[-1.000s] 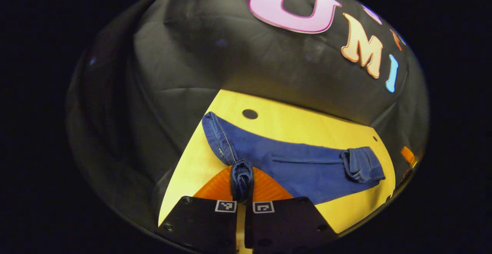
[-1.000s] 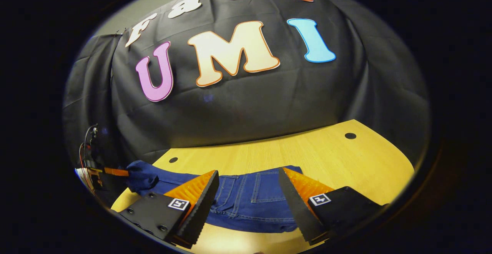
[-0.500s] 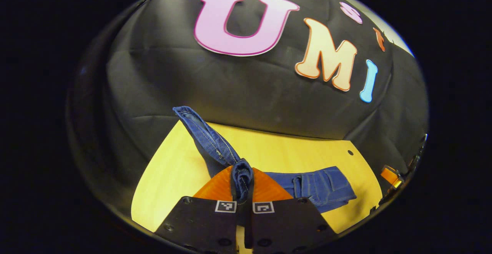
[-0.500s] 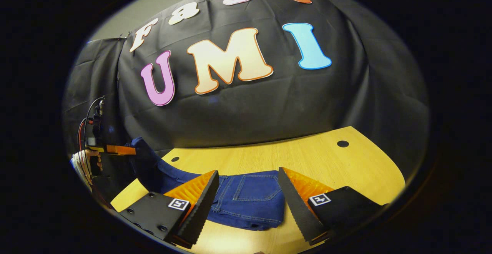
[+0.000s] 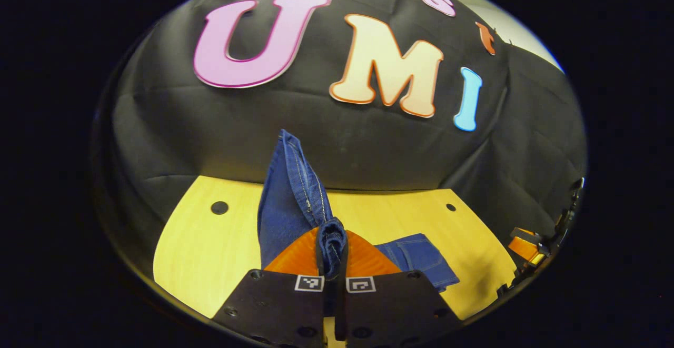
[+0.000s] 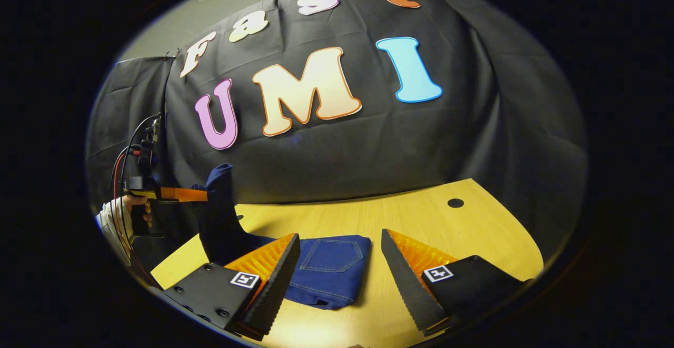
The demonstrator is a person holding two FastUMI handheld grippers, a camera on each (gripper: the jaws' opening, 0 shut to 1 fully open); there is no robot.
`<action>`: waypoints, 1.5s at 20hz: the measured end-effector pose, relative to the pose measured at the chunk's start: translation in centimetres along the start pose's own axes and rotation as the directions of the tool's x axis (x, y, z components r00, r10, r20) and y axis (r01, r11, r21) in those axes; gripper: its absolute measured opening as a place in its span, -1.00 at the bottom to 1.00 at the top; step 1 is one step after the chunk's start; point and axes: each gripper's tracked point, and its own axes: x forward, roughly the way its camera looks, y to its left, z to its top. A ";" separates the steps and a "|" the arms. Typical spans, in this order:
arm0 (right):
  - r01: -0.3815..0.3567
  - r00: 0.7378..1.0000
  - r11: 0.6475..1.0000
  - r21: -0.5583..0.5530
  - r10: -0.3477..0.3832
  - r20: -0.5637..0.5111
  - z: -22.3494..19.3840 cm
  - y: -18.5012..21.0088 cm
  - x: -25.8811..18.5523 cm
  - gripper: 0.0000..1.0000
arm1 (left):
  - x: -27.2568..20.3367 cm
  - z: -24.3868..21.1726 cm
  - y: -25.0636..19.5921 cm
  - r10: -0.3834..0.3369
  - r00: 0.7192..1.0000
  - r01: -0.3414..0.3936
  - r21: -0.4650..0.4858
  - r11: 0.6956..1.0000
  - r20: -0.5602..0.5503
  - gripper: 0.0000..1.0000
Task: Grasp the waist and the cuffs of the jeans and fold them to make the two legs overlap; first hold the waist and fold one-third of the jeans toward the cuffs, then hold the cuffs and fold the remaining one-third in the same direction to finish folding.
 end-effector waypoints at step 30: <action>-0.020 0.984 0.990 -0.139 0.044 0.171 4.2 1.3 -4.6 0.94 | 0.0 -9.3 -16.1 -0.012 0.989 -0.019 0.207 0.978 0.148 0.92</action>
